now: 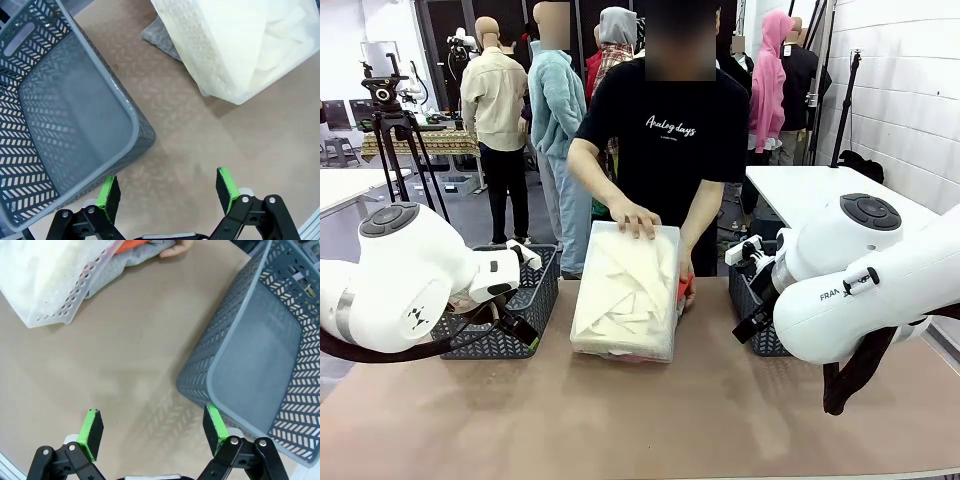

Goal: Sort the tops and bottoms.
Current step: Lift clothes from the center of the table with your left hand.

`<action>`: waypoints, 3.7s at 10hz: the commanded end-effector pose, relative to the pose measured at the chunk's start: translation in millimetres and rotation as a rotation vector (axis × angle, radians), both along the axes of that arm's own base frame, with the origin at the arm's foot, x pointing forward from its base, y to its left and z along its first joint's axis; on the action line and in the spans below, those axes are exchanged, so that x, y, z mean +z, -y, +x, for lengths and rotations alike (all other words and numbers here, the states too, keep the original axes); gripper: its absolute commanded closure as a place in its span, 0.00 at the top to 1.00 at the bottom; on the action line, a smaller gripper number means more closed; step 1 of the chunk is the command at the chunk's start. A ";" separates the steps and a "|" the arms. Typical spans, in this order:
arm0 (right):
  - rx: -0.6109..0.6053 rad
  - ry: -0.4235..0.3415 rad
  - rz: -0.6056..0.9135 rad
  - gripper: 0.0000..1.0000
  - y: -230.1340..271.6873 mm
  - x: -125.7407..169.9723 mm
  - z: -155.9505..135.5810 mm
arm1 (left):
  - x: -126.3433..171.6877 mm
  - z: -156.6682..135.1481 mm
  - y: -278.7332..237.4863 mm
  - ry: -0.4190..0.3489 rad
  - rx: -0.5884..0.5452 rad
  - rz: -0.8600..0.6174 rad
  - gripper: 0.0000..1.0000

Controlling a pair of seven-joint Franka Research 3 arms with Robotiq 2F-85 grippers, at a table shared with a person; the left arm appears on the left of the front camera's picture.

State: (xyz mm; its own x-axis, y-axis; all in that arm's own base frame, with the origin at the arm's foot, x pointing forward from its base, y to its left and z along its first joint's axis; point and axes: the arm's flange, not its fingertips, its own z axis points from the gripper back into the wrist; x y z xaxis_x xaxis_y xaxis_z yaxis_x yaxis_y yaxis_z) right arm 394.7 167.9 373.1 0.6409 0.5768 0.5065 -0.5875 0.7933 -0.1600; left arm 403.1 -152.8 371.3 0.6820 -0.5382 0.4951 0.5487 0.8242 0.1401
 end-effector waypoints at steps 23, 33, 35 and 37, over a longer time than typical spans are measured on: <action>-0.132 0.301 0.387 1.00 146.1 209.2 -84.7 | 224.5 -103.9 -72.7 0.308 0.033 -0.098 1.00; -0.059 0.252 0.448 1.00 128.2 216.4 -73.6 | 224.7 -102.5 -70.8 0.278 0.034 -0.157 1.00; -0.059 0.252 0.448 1.00 128.2 216.4 -73.6 | 224.7 -102.5 -70.8 0.278 0.034 -0.157 1.00; -0.059 0.252 0.448 1.00 128.2 216.4 -73.6 | 224.7 -102.5 -70.8 0.278 0.034 -0.157 1.00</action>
State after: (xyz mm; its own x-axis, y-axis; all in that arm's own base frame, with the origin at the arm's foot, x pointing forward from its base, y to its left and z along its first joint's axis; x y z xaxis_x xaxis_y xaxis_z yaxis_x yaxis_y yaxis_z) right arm 321.4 38.8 590.2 0.4852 0.2335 0.8427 -0.5257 0.8480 0.0677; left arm 301.2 -83.4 595.5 0.5244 -0.4189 0.7413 0.4853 0.8624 0.1441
